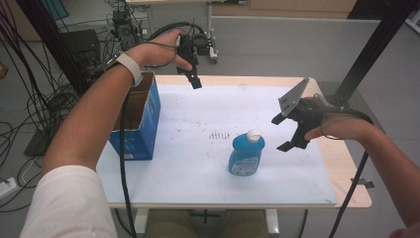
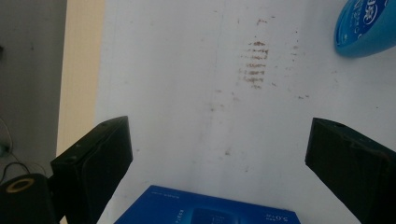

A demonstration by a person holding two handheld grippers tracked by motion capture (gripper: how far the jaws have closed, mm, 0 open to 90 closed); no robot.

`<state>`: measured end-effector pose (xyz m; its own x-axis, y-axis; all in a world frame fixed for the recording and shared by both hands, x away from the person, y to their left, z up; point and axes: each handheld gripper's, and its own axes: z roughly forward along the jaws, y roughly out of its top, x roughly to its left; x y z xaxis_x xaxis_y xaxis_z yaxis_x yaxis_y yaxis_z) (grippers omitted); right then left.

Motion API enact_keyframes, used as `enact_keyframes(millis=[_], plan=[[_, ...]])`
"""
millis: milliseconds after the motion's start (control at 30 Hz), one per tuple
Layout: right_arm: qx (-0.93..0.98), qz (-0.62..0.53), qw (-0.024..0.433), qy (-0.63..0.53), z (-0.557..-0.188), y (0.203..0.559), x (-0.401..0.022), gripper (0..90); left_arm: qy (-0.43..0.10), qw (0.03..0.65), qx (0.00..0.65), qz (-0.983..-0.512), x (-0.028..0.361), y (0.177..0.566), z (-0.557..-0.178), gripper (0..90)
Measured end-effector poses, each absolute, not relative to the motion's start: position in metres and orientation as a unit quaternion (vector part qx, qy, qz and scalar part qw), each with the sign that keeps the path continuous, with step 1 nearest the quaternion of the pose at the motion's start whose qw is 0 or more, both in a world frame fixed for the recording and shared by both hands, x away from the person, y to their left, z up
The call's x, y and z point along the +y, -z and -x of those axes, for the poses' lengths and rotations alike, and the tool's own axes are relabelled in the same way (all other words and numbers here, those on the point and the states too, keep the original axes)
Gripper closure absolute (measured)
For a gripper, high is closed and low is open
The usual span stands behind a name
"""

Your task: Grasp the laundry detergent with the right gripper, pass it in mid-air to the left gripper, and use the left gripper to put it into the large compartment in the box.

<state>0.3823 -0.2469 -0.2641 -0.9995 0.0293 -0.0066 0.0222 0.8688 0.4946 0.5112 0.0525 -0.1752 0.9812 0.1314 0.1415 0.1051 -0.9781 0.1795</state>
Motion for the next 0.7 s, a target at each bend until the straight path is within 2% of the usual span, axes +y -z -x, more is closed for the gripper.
enact_keyframes(millis=[700], plan=[[0.965, -0.016, 0.008, -0.263, -0.3788, 0.2663, -0.2493, 8.1, -0.083, 0.089, 0.062, -0.991, 0.0511, 0.1752, -0.5092, 7.7]])
